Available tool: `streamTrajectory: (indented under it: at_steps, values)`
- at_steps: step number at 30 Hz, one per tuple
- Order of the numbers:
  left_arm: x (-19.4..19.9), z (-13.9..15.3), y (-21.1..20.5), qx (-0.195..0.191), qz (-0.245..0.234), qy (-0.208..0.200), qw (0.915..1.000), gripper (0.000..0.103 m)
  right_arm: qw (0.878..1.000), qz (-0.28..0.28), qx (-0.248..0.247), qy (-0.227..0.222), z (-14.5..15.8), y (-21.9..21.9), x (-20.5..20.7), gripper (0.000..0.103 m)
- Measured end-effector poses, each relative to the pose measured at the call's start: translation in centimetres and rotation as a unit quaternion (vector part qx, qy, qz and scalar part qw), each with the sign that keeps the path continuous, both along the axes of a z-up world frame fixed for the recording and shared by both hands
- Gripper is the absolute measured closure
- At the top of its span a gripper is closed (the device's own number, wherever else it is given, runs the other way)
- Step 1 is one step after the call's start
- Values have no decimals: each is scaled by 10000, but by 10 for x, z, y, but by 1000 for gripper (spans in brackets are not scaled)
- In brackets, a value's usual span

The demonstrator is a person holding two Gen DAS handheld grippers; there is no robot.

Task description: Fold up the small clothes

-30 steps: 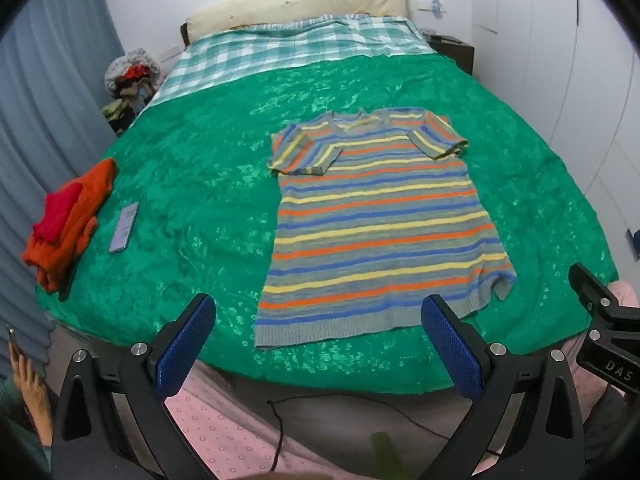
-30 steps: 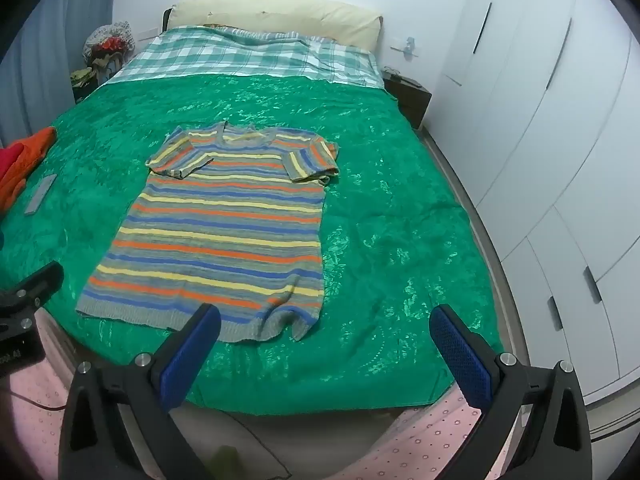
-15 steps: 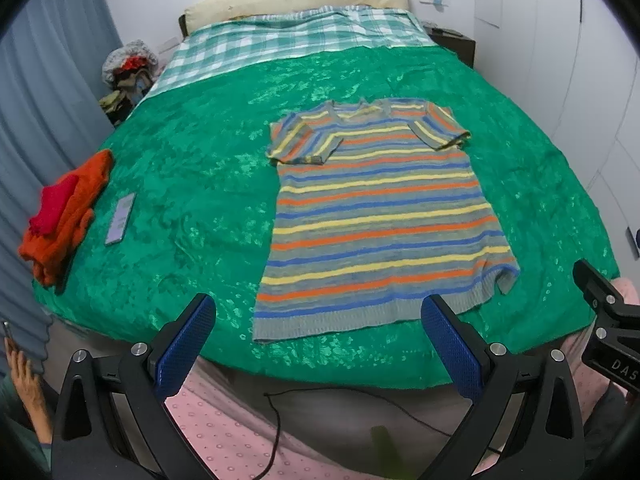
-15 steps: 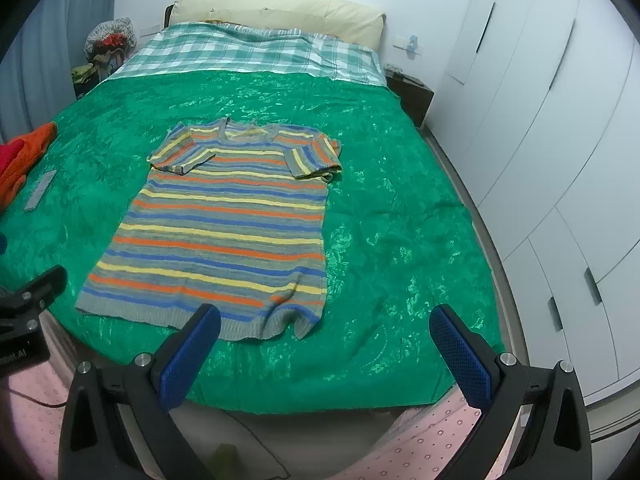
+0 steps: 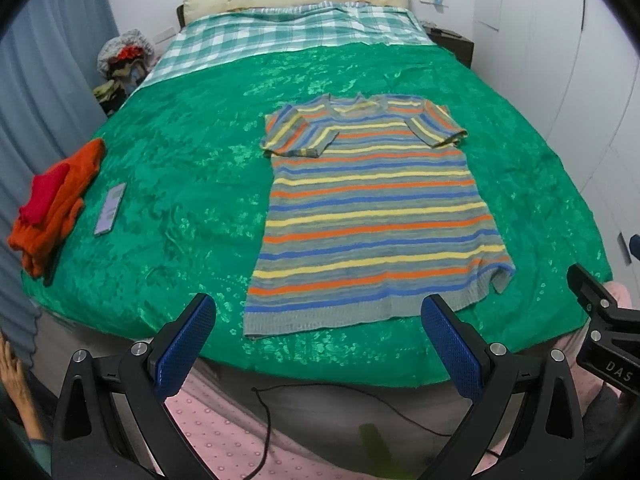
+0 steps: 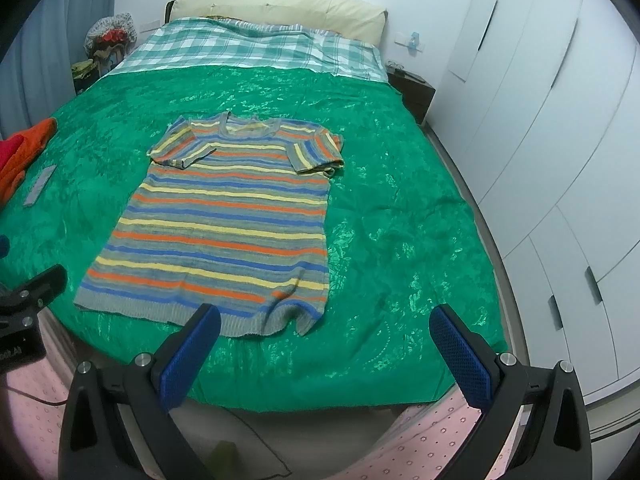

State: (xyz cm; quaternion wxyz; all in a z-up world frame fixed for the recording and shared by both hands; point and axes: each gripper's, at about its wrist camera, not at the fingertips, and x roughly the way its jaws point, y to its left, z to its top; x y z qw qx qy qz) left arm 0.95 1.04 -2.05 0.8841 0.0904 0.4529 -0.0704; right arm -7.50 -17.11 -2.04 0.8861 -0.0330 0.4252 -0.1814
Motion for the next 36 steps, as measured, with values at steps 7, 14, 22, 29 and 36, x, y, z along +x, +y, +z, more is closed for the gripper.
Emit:
streamTrajectory:
  at_steps: [7,14,22,29,36]
  values:
    - [0,-2,-2,69,-22,-11,10000,0,10000,1,-11,30,-1,1,1,0]
    - [-1,-3,-3,126,-21,-40,9999,0,10000,28,7,60,-4,3,2,0]
    - [0,-4,-3,231,22,-56,9997,0,10000,41,39,54,-5,2,2,0]
    - [-1,-4,-3,297,15,-91,9995,0,9999,87,52,76,-6,5,2,0]
    - [-1,-4,-3,297,22,-88,9995,0,9999,110,61,93,-6,8,2,0]
